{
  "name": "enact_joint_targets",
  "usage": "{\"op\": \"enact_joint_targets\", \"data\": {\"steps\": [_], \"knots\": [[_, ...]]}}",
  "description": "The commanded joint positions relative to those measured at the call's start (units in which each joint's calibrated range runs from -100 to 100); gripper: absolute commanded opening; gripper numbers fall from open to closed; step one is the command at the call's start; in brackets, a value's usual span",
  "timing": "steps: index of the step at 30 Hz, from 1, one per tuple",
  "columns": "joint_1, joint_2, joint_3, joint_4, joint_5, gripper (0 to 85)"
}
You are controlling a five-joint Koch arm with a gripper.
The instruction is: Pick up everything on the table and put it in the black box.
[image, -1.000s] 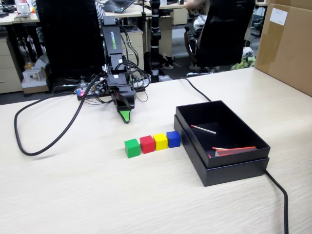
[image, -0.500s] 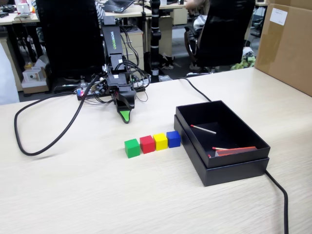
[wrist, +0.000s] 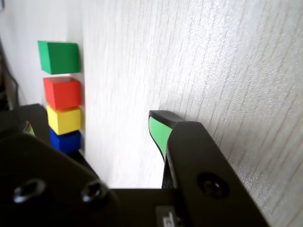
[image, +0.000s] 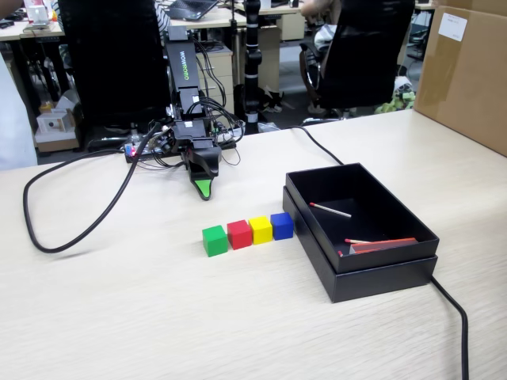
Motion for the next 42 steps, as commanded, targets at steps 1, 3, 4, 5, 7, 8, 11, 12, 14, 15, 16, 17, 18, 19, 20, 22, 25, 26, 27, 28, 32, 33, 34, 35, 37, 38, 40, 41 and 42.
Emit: {"op": "enact_joint_targets", "data": {"steps": [1, 3, 4, 5, 7, 8, 11, 12, 14, 15, 16, 17, 18, 19, 20, 22, 25, 26, 27, 28, 32, 33, 34, 35, 37, 38, 40, 41, 42], "knots": [[-0.4, 0.8, 2.9, -7.5, 0.2, 47.7], [-0.5, 0.8, 5.6, -10.7, 0.2, 47.7], [-0.5, 0.8, 6.9, -12.0, 0.3, 47.7], [-0.5, 0.9, 8.4, -13.3, 0.2, 47.7], [-0.4, 1.0, 11.8, -16.6, 0.3, 47.7], [-0.4, 1.1, 13.5, -18.3, 0.3, 47.7], [-0.4, 3.3, 19.7, -24.3, 1.0, 47.7], [-0.4, 4.3, 21.9, -26.5, 1.4, 47.7], [-0.4, 7.4, 26.9, -31.4, 1.9, 47.7], [-0.4, 9.7, 29.7, -33.7, 2.2, 47.7], [-0.4, 12.0, 32.8, -35.8, 2.4, 47.7], [-0.4, 15.1, 36.0, -37.6, 2.4, 47.7], [-0.4, 18.3, 38.9, -38.9, 2.5, 47.7], [-0.4, 22.0, 42.2, -40.3, 2.5, 47.7], [-0.5, 25.9, 45.7, -42.1, 2.5, 47.7], [-0.7, 33.8, 53.2, -45.8, 2.9, 47.7], [-1.0, 44.4, 64.1, -50.8, 3.5, 47.7], [-1.2, 47.8, 67.4, -52.0, 3.7, 47.7], [-1.2, 51.3, 70.5, -52.8, 3.7, 47.7], [-1.2, 54.5, 73.4, -53.3, 3.7, 47.7], [-1.1, 66.1, 83.0, -54.8, 3.7, 47.6], [-1.0, 68.9, 85.5, -55.5, 3.7, 47.6], [-1.0, 71.8, 87.9, -56.4, 3.7, 47.7], [-1.0, 74.7, 90.0, -57.1, 3.7, 47.7], [-1.0, 77.9, 92.3, -57.9, 3.7, 47.7], [-1.0, 79.7, 93.4, -58.1, 3.7, 47.7], [-1.2, 83.2, 94.9, -58.1, 3.6, 47.7], [-1.3, 84.5, 95.1, -58.1, 3.6, 47.7], [-1.4, 85.5, 95.1, -58.1, 3.6, 47.7]]}}
